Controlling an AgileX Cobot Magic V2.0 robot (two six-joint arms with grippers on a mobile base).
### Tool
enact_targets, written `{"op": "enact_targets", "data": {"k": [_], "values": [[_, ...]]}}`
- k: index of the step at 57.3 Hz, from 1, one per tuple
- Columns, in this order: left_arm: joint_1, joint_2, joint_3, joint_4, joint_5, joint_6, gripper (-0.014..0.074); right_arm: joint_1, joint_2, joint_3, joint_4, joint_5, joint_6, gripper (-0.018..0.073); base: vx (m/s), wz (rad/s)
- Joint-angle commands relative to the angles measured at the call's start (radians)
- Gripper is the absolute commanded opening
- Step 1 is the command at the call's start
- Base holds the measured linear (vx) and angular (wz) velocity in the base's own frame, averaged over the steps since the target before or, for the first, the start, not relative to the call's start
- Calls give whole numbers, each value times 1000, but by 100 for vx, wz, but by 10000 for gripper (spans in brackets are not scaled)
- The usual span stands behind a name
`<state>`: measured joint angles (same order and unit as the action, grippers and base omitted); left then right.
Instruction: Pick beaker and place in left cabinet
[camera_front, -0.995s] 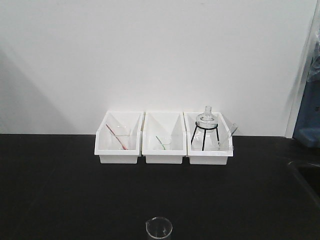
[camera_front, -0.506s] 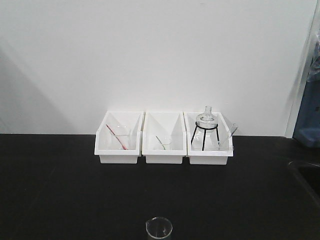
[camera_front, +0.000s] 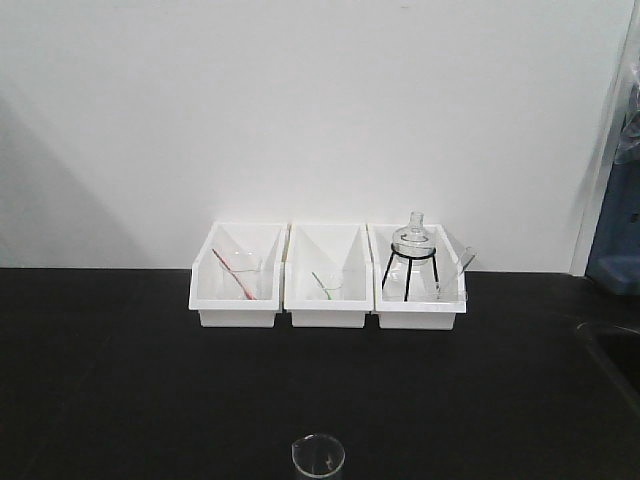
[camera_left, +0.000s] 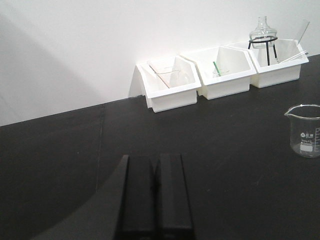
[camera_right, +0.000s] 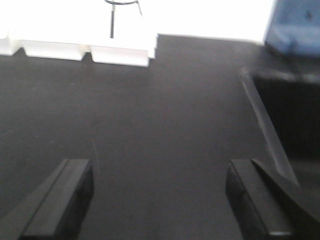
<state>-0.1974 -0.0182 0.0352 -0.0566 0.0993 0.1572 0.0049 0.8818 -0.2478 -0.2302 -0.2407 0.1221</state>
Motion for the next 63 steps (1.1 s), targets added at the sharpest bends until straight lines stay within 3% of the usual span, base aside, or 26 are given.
{"op": "enact_targets", "data": {"k": [1,11,29,34,42,51,63], "values": [[-6,-10,-26,-5,-92,-2,-6,-4,99,-35,-135,-289,14,627,0,0],[-6,-10,-26,-5,-92,-2,-6,-4,309,-38,-361,-619,182,624,0,0],[-6,-10,-26,-5,-92,-2,-6,-3,674,-75,-515,-1000,171,624,0,0],[-6,-10,-26,-5,-92,-2,-6,9,745,-125,-564,-1007,171,624,0,0],[-6,-10,-26,-5,-92,-2,-6,112,837,-237,-562,-963,162,624,0,0],[-6,-10,-26,-5,-92,-2,-6,230,920,-343,-494,-858,152,622,0,0],[-6,-10,-26,-5,-92,-2,-6,323,1027,-436,-416,-839,144,619,0,0]]}}
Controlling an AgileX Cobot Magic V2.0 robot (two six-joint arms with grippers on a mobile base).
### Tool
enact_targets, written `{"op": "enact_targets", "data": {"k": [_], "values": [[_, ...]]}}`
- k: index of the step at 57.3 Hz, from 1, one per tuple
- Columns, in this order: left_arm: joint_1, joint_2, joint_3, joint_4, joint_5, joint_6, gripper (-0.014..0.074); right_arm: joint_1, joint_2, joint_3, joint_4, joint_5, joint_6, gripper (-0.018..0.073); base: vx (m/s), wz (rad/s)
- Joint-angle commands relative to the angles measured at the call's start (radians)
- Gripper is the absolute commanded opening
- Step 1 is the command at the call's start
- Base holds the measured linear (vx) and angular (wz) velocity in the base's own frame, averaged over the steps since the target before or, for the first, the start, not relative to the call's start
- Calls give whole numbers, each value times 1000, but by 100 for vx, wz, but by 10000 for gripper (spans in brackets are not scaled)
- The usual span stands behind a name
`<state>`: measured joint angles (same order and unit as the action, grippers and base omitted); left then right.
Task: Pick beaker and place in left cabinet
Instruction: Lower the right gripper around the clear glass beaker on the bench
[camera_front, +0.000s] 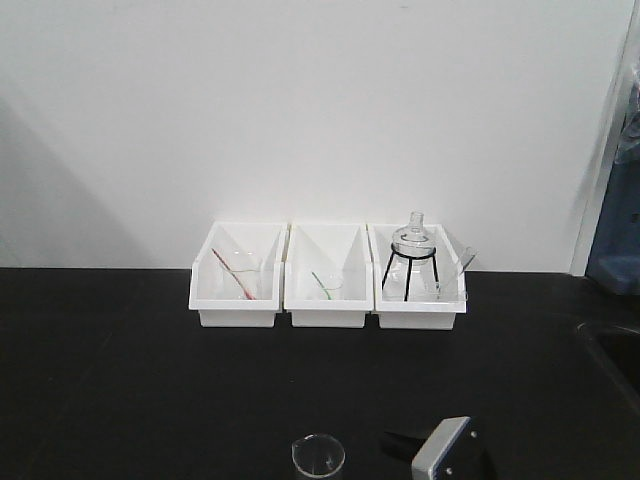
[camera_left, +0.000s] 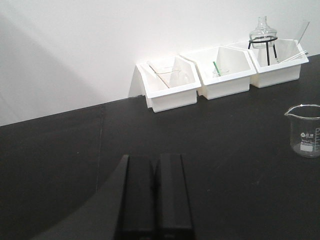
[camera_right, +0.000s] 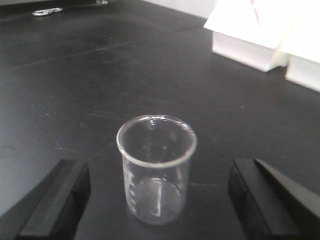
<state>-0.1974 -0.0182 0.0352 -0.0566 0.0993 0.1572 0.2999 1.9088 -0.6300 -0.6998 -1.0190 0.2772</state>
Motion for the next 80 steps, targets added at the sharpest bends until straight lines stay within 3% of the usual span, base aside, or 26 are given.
{"op": "enact_targets", "data": {"k": [1,10,51,61,71,80], "values": [[-6,-10,-26,-5,-92,-2,-6,34,8,-60,60,-58,-11,619,0,0],[-6,-10,-26,-5,-92,-2,-6,62,89,-124,116,-45,-11,619,0,0],[-6,-10,-26,-5,-92,-2,-6,121,285,-411,112,-15,32,591,0,0],[-6,-10,-26,-5,-92,-2,-6,121,281,-410,107,9,42,489,0,0],[-6,-10,-26,-5,-92,-2,-6,121,238,-408,101,11,92,331,0,0],[-6,-10,-26,-5,-92,-2,-6,120,124,-408,1,128,149,219,0,0]]}}
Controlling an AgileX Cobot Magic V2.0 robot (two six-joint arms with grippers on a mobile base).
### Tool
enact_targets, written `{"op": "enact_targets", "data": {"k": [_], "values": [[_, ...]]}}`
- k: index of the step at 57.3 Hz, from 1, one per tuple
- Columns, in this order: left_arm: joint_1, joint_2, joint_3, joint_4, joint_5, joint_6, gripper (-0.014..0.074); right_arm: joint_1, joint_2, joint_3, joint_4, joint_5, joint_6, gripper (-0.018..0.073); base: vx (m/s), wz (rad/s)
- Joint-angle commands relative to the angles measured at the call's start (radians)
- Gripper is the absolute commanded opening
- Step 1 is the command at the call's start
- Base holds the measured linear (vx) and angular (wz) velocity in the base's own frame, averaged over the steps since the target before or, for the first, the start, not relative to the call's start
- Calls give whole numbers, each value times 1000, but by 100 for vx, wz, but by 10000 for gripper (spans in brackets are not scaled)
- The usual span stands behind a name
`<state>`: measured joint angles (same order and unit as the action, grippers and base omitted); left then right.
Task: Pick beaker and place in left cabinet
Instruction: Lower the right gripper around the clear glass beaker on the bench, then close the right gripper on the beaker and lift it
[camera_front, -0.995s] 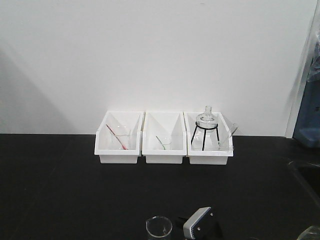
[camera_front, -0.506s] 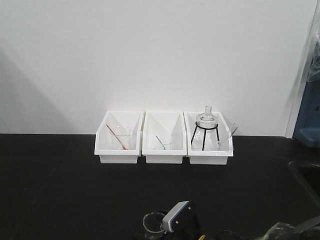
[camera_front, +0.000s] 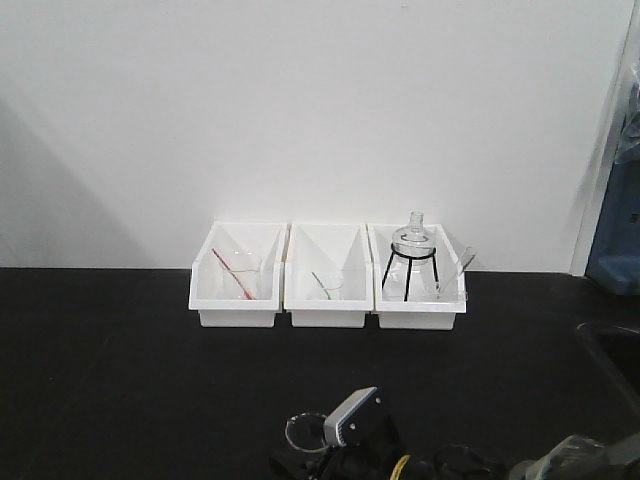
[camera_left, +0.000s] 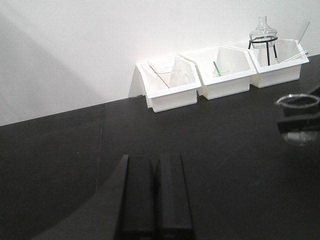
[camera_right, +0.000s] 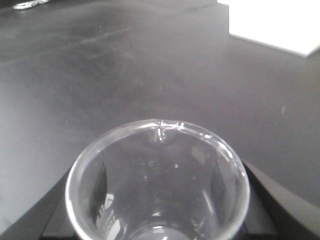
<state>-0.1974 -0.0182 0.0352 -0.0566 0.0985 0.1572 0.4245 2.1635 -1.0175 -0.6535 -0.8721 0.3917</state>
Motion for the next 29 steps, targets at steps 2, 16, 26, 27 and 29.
{"op": "enact_targets", "data": {"k": [2,16,26,27,29], "values": [[-6,-10,-26,-5,-92,-2,-6,-5,-169,-21,-80,20,65,204,0,0],[-6,-10,-26,-5,-92,-2,-6,-5,-389,-23,-203,88,340,168,0,0],[-6,-10,-26,-5,-92,-2,-6,9,-521,-24,-205,218,378,155,0,0],[-6,-10,-26,-5,-92,-2,-6,14,-531,-24,-205,231,378,155,0,0],[-6,-10,-26,-5,-92,-2,-6,25,-554,-24,-205,267,378,155,0,0]]}}
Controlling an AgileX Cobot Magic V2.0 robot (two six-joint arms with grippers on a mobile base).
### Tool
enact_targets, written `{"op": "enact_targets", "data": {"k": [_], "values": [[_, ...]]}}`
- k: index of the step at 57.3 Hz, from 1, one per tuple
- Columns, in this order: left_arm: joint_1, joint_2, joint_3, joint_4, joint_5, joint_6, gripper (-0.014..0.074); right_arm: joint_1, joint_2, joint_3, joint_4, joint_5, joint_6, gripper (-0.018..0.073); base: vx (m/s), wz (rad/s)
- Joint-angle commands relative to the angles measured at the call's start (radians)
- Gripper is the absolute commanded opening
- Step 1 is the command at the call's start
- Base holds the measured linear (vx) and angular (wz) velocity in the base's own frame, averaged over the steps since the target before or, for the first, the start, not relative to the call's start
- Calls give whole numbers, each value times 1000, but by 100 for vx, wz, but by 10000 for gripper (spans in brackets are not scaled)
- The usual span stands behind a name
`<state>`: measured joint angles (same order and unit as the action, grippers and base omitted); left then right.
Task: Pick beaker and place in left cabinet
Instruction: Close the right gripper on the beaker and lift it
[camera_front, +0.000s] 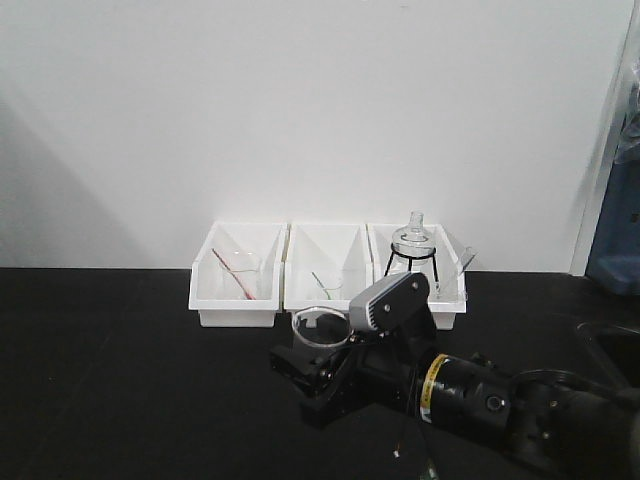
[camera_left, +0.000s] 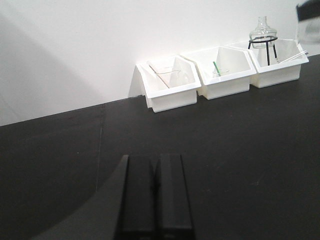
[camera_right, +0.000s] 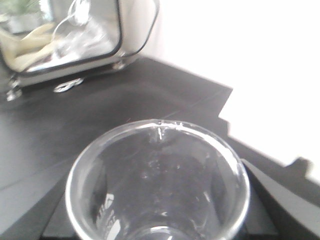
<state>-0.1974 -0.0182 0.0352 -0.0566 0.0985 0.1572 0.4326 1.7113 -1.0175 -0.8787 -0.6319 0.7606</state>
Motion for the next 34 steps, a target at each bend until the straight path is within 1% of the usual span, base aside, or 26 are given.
{"op": "enact_targets", "data": {"k": [1,8,14,21,34], "values": [[-6,-10,-26,-5,-92,-2,-6,22,-112,-24,20,40,9,155,0,0],[-6,-10,-26,-5,-92,-2,-6,59,-176,-24,20,152,16,155,0,0],[-6,-10,-26,-5,-92,-2,-6,80,-221,-24,20,206,38,155,0,0],[-6,-10,-26,-5,-92,-2,-6,95,-256,-24,20,233,38,155,0,0],[-6,-10,-26,-5,-92,-2,-6,95,-265,-23,20,231,38,156,0,0]]}}
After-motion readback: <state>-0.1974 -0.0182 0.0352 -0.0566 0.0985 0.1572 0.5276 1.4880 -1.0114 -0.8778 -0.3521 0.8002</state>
